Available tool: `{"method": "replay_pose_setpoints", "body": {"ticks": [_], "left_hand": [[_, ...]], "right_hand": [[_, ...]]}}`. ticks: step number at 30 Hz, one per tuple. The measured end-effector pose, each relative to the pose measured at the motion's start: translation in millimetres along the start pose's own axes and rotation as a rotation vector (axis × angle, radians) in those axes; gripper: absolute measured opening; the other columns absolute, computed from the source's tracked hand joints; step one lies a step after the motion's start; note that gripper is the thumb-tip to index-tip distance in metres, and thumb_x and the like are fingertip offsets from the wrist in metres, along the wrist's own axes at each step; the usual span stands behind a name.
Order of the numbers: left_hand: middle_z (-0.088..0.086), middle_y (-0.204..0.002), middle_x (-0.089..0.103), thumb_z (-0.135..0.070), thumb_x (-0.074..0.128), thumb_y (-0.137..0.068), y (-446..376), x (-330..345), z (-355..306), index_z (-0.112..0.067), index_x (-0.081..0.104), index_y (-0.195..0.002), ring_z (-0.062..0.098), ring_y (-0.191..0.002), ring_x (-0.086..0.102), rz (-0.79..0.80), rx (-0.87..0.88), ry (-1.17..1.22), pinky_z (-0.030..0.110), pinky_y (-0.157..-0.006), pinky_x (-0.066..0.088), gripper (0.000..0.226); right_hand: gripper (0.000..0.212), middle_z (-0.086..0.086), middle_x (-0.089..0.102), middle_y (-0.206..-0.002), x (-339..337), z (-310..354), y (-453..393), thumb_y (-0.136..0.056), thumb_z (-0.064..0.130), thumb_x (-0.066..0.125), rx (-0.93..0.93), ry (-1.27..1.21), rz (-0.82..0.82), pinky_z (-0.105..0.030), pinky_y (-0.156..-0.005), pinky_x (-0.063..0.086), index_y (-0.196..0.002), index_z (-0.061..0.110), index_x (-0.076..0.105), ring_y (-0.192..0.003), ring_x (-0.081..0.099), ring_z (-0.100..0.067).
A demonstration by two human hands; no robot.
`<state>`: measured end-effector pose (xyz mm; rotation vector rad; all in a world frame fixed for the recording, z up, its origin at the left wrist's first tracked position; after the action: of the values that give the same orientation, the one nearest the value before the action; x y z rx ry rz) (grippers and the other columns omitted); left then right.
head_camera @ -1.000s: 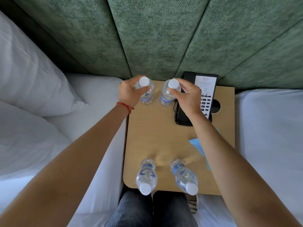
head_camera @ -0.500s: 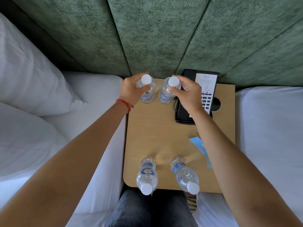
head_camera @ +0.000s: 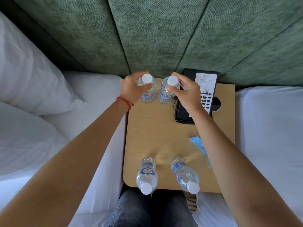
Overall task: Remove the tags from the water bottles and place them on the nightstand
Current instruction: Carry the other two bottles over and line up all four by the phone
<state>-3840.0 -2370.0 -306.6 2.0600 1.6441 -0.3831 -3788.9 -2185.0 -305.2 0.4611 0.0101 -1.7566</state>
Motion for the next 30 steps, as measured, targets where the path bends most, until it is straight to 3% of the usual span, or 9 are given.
{"method": "replay_pose_setpoints", "body": {"ticks": [5,9,14,17,22,30], "left_hand": [[0.006,-0.124,0.062,-0.015,0.073,-0.074,2,3,0,-0.01,0.062,-0.115,0.014,-0.112,0.056,0.01,0.011,-0.006,0.017,-0.092,0.042,0.043],[0.005,-0.124,0.061,-0.013,0.072,-0.075,0,5,-2,-0.011,0.062,-0.115,0.011,-0.112,0.055,0.049,0.027,-0.004,0.015,-0.093,0.04,0.041],[0.003,-0.124,0.061,-0.011,0.071,-0.075,-1,6,0,-0.012,0.062,-0.115,0.004,-0.108,0.052,0.038,0.015,0.03,-0.003,-0.085,0.035,0.041],[0.003,-0.126,0.06,-0.011,0.07,-0.076,0,8,3,-0.012,0.06,-0.116,0.004,-0.111,0.052,0.047,0.009,0.044,0.0,-0.089,0.036,0.041],[0.003,-0.13,0.057,-0.011,0.067,-0.078,2,9,1,-0.01,0.06,-0.116,0.013,-0.12,0.051,0.068,0.001,0.05,0.023,-0.101,0.039,0.039],[0.009,-0.124,0.06,-0.014,0.066,-0.08,14,8,-4,-0.009,0.057,-0.12,0.019,-0.114,0.053,-0.045,-0.005,0.019,0.01,-0.086,0.036,0.041]], "right_hand": [[0.04,-0.007,0.069,-0.109,3,2,-2,-0.074,0.013,0.074,-0.012,0.024,-0.014,-0.041,-0.098,0.047,-0.112,0.01,0.065,-0.107,0.062,-0.02],[0.038,-0.011,0.068,-0.11,2,4,-6,-0.075,0.005,0.072,-0.013,0.023,0.037,-0.042,-0.098,0.046,-0.112,0.005,0.064,-0.106,0.062,-0.021],[0.038,-0.013,0.066,-0.115,0,6,-7,-0.076,0.001,0.07,-0.004,0.02,0.092,-0.044,-0.101,0.045,-0.113,0.003,0.063,-0.112,0.06,-0.025],[0.039,-0.012,0.066,-0.116,1,6,-6,-0.077,0.001,0.069,0.002,0.016,0.1,-0.043,-0.101,0.045,-0.115,0.003,0.063,-0.113,0.06,-0.023],[0.043,-0.01,0.065,-0.12,2,5,-5,-0.076,0.003,0.069,0.004,0.0,0.083,-0.041,-0.103,0.043,-0.118,0.006,0.061,-0.115,0.059,-0.02],[0.052,-0.015,0.059,-0.128,2,-3,2,-0.076,0.006,0.072,0.021,-0.078,0.026,-0.039,-0.107,0.04,-0.125,0.002,0.054,-0.121,0.054,-0.02]]}}
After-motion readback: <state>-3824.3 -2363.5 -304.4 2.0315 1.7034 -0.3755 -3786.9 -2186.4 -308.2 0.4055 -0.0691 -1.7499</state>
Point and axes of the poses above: each hand's wrist, its own y-axis away from the middle knuckle, its own x-axis out of the palm, z = x × y, the point moved 4 cm from there along -y, towards the middle knuckle
